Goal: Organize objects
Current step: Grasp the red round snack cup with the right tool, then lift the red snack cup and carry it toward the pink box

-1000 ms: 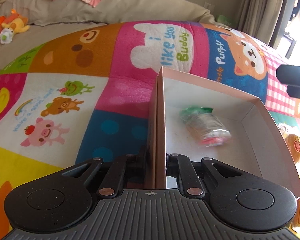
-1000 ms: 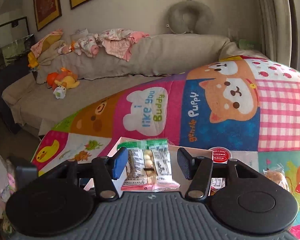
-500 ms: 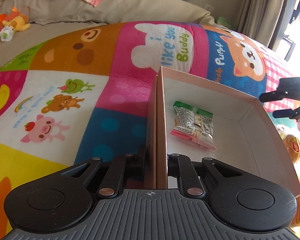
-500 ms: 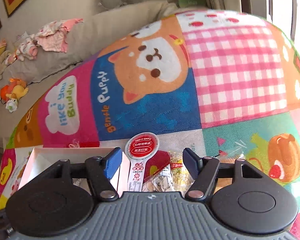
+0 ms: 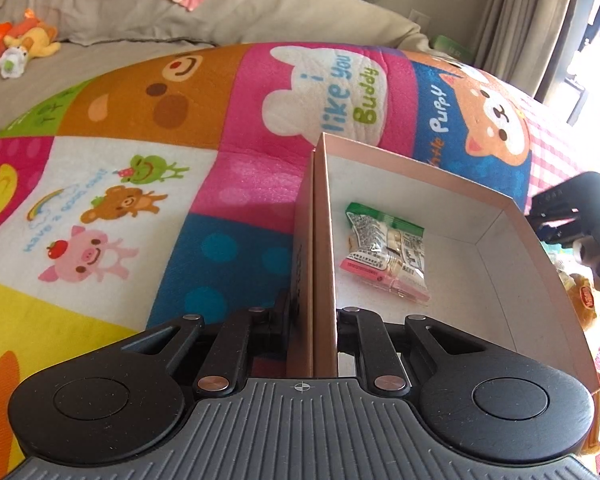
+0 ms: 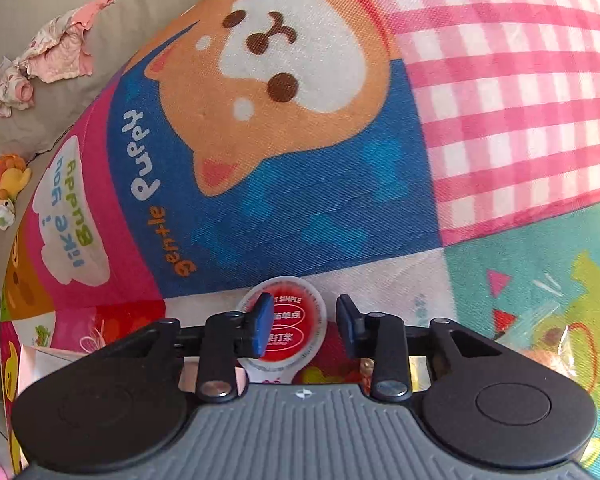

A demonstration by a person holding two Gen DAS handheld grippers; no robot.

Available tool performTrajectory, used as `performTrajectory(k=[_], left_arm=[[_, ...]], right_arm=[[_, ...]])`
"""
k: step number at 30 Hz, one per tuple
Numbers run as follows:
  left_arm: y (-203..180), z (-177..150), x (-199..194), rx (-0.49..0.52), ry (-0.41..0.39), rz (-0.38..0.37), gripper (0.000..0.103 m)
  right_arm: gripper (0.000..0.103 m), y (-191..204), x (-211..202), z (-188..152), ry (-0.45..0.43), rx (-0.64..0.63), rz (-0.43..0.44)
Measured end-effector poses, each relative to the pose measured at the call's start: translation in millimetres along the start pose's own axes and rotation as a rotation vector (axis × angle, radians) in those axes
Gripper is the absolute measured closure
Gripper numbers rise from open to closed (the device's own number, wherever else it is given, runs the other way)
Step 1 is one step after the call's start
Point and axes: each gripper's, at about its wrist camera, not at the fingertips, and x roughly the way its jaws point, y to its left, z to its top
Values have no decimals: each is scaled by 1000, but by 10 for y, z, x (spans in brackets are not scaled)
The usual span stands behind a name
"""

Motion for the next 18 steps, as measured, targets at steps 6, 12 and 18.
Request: performTrajectory(k=[6,12,18], left_arm=[[-12,-3,-2,7,-2,10,88],[-24,-6,-3,10,-5,14,88],[-25,-7,-2,10,-5,15,88]], right_arm=[[90,-340,-264,-281,17,-143,-93],[83,-374,-620,-638,-90,-274,-192],[82,-208,-673,-521,-71,-201,37]])
